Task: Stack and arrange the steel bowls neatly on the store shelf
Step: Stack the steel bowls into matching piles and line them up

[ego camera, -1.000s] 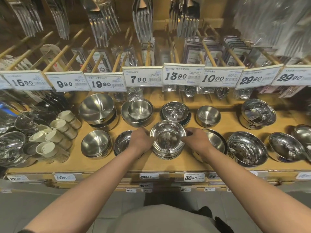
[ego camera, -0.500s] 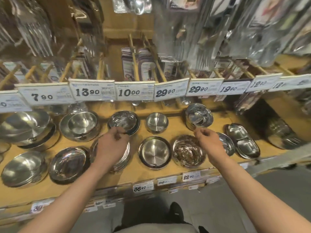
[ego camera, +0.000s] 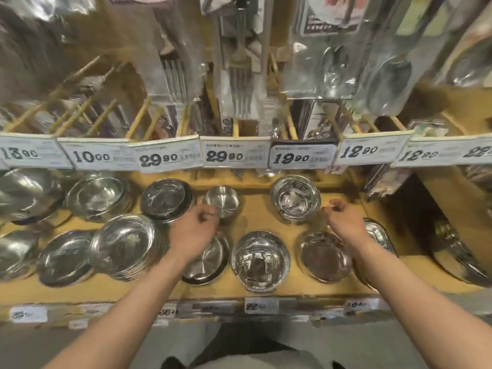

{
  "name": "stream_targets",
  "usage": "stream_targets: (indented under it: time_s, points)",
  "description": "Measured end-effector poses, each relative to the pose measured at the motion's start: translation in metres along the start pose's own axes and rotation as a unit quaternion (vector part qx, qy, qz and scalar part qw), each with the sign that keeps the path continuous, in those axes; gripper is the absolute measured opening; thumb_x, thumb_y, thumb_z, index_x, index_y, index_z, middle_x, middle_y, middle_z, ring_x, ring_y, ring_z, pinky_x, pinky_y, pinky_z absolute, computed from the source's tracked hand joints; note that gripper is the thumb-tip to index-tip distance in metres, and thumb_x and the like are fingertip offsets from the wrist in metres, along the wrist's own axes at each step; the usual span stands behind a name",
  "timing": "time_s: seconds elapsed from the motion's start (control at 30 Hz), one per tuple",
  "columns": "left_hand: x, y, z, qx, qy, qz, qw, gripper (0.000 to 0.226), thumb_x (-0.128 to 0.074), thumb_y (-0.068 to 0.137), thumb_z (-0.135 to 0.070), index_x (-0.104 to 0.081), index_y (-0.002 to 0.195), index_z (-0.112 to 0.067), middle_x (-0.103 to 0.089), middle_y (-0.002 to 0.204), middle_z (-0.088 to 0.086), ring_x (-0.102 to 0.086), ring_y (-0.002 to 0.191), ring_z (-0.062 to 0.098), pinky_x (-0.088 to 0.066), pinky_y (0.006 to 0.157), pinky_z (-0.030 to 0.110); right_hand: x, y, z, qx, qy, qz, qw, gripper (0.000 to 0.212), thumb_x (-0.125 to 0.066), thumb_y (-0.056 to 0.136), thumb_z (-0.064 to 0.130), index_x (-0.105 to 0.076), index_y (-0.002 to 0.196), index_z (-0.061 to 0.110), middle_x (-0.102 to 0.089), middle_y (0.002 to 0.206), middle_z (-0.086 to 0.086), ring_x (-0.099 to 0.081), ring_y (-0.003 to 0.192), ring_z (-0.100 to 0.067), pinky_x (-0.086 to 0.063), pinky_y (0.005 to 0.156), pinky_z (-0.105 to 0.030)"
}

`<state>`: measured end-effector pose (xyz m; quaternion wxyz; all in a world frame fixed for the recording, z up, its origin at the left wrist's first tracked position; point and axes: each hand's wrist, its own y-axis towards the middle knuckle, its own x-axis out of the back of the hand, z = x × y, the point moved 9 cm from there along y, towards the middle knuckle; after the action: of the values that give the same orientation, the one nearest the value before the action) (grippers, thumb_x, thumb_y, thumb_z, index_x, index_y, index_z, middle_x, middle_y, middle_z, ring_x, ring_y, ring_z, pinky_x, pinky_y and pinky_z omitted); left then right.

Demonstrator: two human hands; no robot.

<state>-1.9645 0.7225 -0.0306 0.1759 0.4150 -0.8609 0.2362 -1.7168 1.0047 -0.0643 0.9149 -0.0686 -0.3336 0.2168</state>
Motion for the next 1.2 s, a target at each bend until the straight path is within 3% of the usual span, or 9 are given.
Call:
stream_targets:
  time_s: [0.1,0.23,0.37,0.63,0.77,0.87,1.0,1.07,1.2]
  points:
    - [0.003,-0.005,0.010,0.027,-0.008,-0.038,0.999,0.010,-0.061,0.094,-0.026,-0.068,0.088,-0.030,-0.070,0.078,-0.011,-0.072,0.084,0.022,-0.060,0.084,0.045,-0.014,0.023,-0.006,-0.026,0.029,0.025,0.999,0.056,-0.070,0.092,0.030,-0.052,0.136,0.001,-0.070,0.108,-0.016,-0.062,0.087,-0.026,-0.052,0.084,-0.038]
    - [0.016,-0.013,0.024,0.068,0.003,-0.064,0.996,0.012,-0.057,0.097,-0.028,-0.069,0.098,-0.028,-0.072,0.087,-0.007,-0.072,0.088,0.022,-0.058,0.089,0.047,-0.036,0.040,-0.015,-0.055,0.028,0.069,0.996,0.034,-0.075,0.089,0.027,-0.068,0.093,-0.006,-0.073,0.087,-0.024,-0.064,0.067,-0.026,-0.058,0.072,-0.043]
    - [0.028,-0.023,0.034,0.104,-0.018,-0.086,0.991,0.016,-0.056,0.096,-0.019,-0.067,0.105,-0.026,-0.072,0.094,-0.001,-0.072,0.090,0.028,-0.056,0.086,0.042,-0.041,0.047,-0.021,-0.079,0.048,0.060,0.994,0.015,-0.077,0.086,0.016,-0.073,0.095,0.004,-0.070,0.063,0.001,-0.060,0.037,-0.004,-0.041,0.033,-0.014]
    - [0.029,-0.033,0.039,0.121,-0.059,-0.065,0.989,0.021,-0.053,0.094,-0.008,-0.065,0.099,-0.025,-0.072,0.089,0.013,-0.059,0.068,0.019,-0.049,0.068,0.034,-0.022,0.031,-0.009,-0.075,0.174,0.030,0.981,0.022,-0.072,0.090,0.014,-0.072,0.112,0.012,-0.073,0.085,-0.006,-0.069,0.052,-0.008,-0.052,0.042,-0.018]
    - [0.026,-0.034,0.041,0.112,-0.065,-0.052,0.990,0.019,-0.055,0.093,-0.010,-0.067,0.100,-0.023,-0.073,0.094,0.006,-0.068,0.074,0.020,-0.057,0.076,0.036,-0.020,0.012,-0.011,-0.099,0.201,0.076,0.972,0.013,-0.063,0.094,0.005,-0.072,0.104,0.009,-0.075,0.099,-0.018,-0.074,0.082,-0.031,-0.062,0.077,-0.045]
    - [0.025,-0.031,0.046,0.105,-0.065,-0.036,0.992,0.017,-0.055,0.096,-0.011,-0.068,0.103,-0.020,-0.075,0.092,0.004,-0.071,0.077,0.022,-0.059,0.080,0.041,-0.012,-0.004,-0.012,-0.102,0.209,0.084,0.969,0.016,-0.055,0.097,0.002,-0.069,0.093,0.009,-0.075,0.090,-0.017,-0.075,0.070,-0.024,-0.063,0.060,-0.036]
    - [0.027,-0.026,0.051,0.090,-0.072,-0.015,0.993,0.015,-0.056,0.098,-0.011,-0.068,0.101,-0.019,-0.074,0.095,0.005,-0.070,0.083,0.021,-0.059,0.084,0.041,-0.006,-0.029,-0.018,-0.113,0.212,0.073,0.968,0.022,-0.052,0.099,0.004,-0.068,0.090,0.014,-0.074,0.094,-0.018,-0.071,0.074,-0.026,-0.061,0.062,-0.040]
    - [0.031,-0.024,0.052,0.079,-0.072,-0.008,0.994,0.015,-0.057,0.098,-0.011,-0.068,0.096,-0.021,-0.073,0.093,0.002,-0.069,0.084,0.020,-0.058,0.083,0.038,-0.005,-0.043,-0.021,-0.129,0.221,0.066,0.965,0.020,-0.051,0.101,0.006,-0.069,0.097,0.013,-0.075,0.095,-0.014,-0.074,0.080,-0.026,-0.061,0.053,-0.035]
    - [0.040,-0.020,0.058,0.067,-0.081,0.015,0.994,0.015,-0.058,0.097,-0.013,-0.069,0.094,-0.023,-0.073,0.087,-0.004,-0.071,0.074,0.010,-0.060,0.077,0.036,-0.010,-0.066,-0.026,-0.155,0.239,0.056,0.957,0.029,-0.051,0.101,0.005,-0.061,0.128,0.009,-0.070,0.113,-0.016,-0.075,0.090,-0.033,-0.064,0.067,-0.045]
